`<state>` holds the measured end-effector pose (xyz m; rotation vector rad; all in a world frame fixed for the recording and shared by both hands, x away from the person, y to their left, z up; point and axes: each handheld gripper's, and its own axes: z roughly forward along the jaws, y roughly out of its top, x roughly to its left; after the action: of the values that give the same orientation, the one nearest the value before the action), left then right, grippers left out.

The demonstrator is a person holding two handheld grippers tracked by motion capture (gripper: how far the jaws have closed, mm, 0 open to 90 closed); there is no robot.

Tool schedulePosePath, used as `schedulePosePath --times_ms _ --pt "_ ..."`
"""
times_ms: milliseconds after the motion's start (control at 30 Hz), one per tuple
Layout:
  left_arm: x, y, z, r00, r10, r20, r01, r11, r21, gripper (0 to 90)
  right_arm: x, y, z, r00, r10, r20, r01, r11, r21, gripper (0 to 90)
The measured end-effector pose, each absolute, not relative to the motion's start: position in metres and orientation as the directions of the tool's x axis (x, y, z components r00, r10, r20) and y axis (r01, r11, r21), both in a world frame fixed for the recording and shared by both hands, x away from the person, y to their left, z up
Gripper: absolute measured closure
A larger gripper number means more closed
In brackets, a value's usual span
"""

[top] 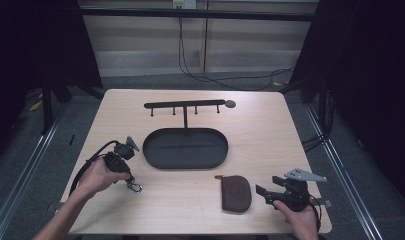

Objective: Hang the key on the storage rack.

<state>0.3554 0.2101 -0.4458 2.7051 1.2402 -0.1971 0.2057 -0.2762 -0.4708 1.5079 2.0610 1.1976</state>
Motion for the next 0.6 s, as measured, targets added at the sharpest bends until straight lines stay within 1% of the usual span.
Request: schedulePosePath --times_ms 367,467,600 --pt "0.352 0.213 -0.416 0.700 0.689 -0.189 0.714 -0.684 0.153 89.1 0.206 -0.276 -0.471 -0.390 0.896 0.212 0.631 0.092 0.771 22.3" --pt "0.350 0.212 -0.410 0.724 0.667 -0.175 0.689 -0.709 0.149 89.1 0.206 -0.276 -0.471 -0.391 0.896 0.213 0.631 0.092 0.771 22.3" --pt "0.348 0.211 -0.403 0.744 0.655 -0.133 0.668 -0.732 0.135 89.1 0.206 -0.276 -0.471 -0.392 0.895 0.213 0.632 0.093 0.769 22.3"
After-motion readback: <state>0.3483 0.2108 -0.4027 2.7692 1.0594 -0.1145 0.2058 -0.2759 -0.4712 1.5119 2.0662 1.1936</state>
